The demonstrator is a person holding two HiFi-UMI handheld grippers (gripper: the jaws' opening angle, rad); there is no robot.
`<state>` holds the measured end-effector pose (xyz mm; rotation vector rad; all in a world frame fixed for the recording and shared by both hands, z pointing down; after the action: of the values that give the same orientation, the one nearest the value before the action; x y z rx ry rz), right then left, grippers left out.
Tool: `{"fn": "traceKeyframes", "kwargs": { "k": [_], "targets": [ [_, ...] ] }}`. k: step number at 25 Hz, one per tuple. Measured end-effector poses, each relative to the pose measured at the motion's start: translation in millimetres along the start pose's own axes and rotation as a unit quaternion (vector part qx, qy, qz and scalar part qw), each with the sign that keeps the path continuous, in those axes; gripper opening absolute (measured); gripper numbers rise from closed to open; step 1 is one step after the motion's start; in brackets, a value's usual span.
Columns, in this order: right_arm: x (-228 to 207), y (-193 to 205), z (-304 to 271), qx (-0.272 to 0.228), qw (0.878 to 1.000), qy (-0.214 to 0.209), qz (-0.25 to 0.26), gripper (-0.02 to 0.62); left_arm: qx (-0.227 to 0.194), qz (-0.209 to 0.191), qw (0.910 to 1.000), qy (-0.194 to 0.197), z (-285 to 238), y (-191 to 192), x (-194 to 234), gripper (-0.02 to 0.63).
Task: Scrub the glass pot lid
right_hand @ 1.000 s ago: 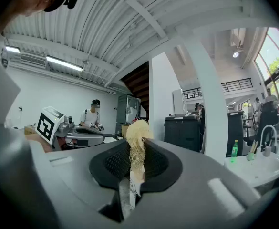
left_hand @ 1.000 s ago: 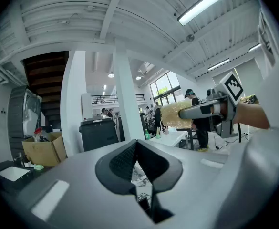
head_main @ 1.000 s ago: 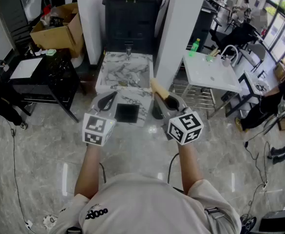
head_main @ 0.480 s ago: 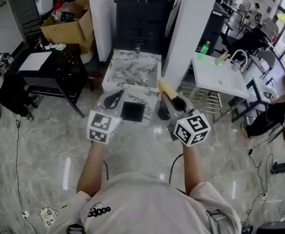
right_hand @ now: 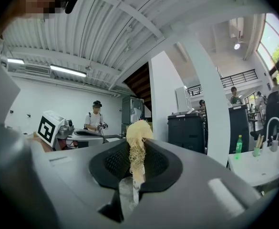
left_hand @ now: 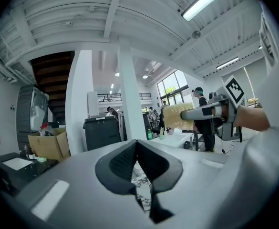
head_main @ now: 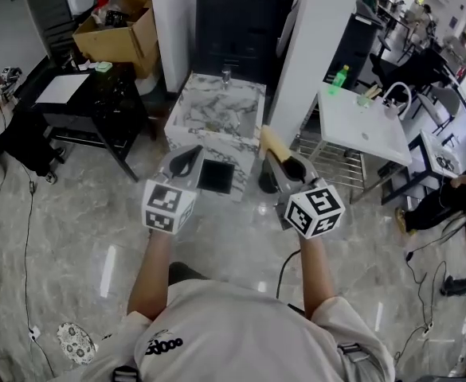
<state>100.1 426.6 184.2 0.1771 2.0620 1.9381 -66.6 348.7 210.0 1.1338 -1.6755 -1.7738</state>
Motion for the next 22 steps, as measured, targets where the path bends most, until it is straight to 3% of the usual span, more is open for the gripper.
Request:
{"fn": "traceKeyframes", "kwargs": {
  "k": [12,22],
  "targets": [
    [-32.8,3.3,6.4,0.006,1.000,0.002,-0.006,0.048,0.001,0.000,1.0000,0.004,-30.7,-0.2,-21.4,0.011],
    [-46.1,10.0,-38.8,0.009,1.000,0.005,-0.012,0.048,0.001,0.005,0.9999,0.015,-62.0,18.4,9.6,0.011]
  ]
}}
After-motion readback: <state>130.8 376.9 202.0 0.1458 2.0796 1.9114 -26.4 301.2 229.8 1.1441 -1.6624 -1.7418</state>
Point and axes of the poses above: the fingertips, and each gripper's own axes: z backward along the fingers, x to its left, y out of its underside, the point moved 3 cm from there along z, backward along the fingers, and after that the axes turned 6 degrees about -z, right-handed, at the moved point
